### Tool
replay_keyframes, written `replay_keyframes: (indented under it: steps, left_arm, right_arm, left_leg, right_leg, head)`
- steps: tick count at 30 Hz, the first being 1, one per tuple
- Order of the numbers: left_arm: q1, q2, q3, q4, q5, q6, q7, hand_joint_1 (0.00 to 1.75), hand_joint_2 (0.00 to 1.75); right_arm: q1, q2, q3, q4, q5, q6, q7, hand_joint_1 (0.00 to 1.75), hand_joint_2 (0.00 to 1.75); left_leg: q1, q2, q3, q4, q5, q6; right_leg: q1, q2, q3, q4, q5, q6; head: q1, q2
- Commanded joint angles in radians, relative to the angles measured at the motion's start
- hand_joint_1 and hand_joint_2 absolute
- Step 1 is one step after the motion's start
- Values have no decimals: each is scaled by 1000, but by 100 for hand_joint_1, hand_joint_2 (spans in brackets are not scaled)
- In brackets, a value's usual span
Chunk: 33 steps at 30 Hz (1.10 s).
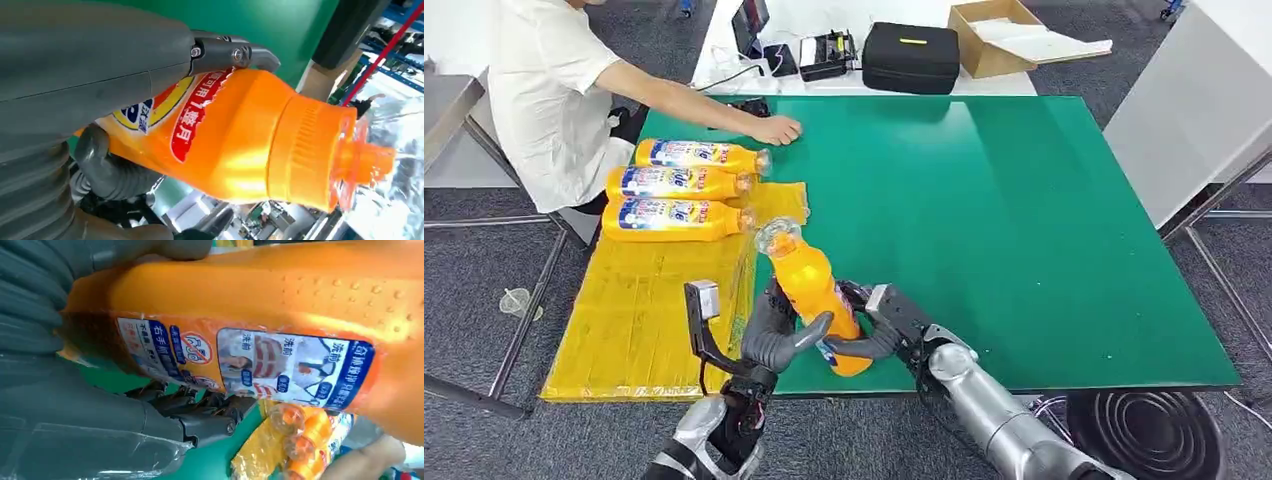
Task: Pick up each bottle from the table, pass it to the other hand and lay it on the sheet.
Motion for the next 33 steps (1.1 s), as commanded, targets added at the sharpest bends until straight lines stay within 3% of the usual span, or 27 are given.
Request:
replay_keyframes:
  steps: [1,3,4,14,15,16,17,26,27,30,31,32,33]
  left_arm:
    - [-62,10,-39,123,29,-32,19,0,175]
    - [-82,8,-37,148,39,-21,19,0,175]
    - [-94,5,-39,162,35,-10,19,0,175]
    - [-140,-19,-51,211,-38,70,-49,0,175]
    - [-141,-20,-53,211,-47,79,-56,21,175]
    - [-139,-24,-50,208,-56,84,-64,108,175]
    - [-138,-24,-52,202,-70,88,-76,175,175]
    - [-131,-29,-32,177,-73,87,-84,175,175]
    - [-131,-29,-32,177,-73,87,-84,175,175]
    - [-118,-30,-12,153,-71,82,-98,175,175]
    - [-113,-30,-4,140,-69,81,-100,175,175]
    - [-107,-29,4,126,-66,80,-104,175,175]
    - [-98,-26,10,107,-65,79,-106,175,175]
  right_arm:
    - [-94,32,103,94,26,-11,0,175,175]
    - [-108,37,116,103,47,-28,1,175,175]
    - [-111,37,122,103,55,-33,2,175,175]
    - [-94,43,141,65,53,-25,-21,175,175]
    - [-93,43,140,63,50,-24,-23,175,175]
    - [-90,42,140,58,41,-13,-26,175,175]
    - [-90,41,141,55,40,-12,-27,175,175]
    - [-89,37,152,51,36,2,-31,175,175]
    - [-89,37,152,51,36,2,-31,175,175]
    - [-81,35,153,49,25,12,-39,161,175]
    - [-75,34,151,49,20,13,-42,147,175]
    - [-70,33,149,50,15,16,-43,40,175]
    - [-63,31,148,49,13,10,-43,3,175]
  left_leg:
    - [0,3,2,0,-1,0]
    - [1,5,7,1,-4,0]
    - [0,2,1,0,-1,0]
    - [0,2,2,0,-1,0]
    - [0,2,4,1,-2,0]
    - [1,3,5,2,-4,0]
    - [1,3,7,2,-4,0]
    - [0,1,1,0,-1,0]
    - [1,3,6,2,-4,0]
    - [1,2,3,1,-2,0]
    - [1,2,2,1,-1,0]
    - [2,4,7,3,-5,0]
    - [1,1,3,1,-2,0]
  right_leg:
    - [1,2,2,0,-1,-2]
    - [2,2,7,0,-3,-5]
    - [0,1,1,0,0,-2]
    - [1,0,2,0,-1,-2]
    - [1,0,4,0,-2,-4]
    - [2,1,5,0,-3,-5]
    - [2,1,7,1,-3,-6]
    - [1,0,1,0,-1,-2]
    - [2,1,6,1,-3,-6]
    - [1,1,3,0,-2,-4]
    - [1,0,2,0,-1,-3]
    - [3,1,7,1,-3,-6]
    - [1,0,3,0,-2,-3]
  head:
    - [0,0]
    - [0,0]
    - [0,0]
    - [0,0]
    - [0,0]
    - [0,0]
    - [0,0]
    - [1,0]
    - [0,0]
    - [0,0]
    - [0,0]
    - [0,0]
    - [0,0]
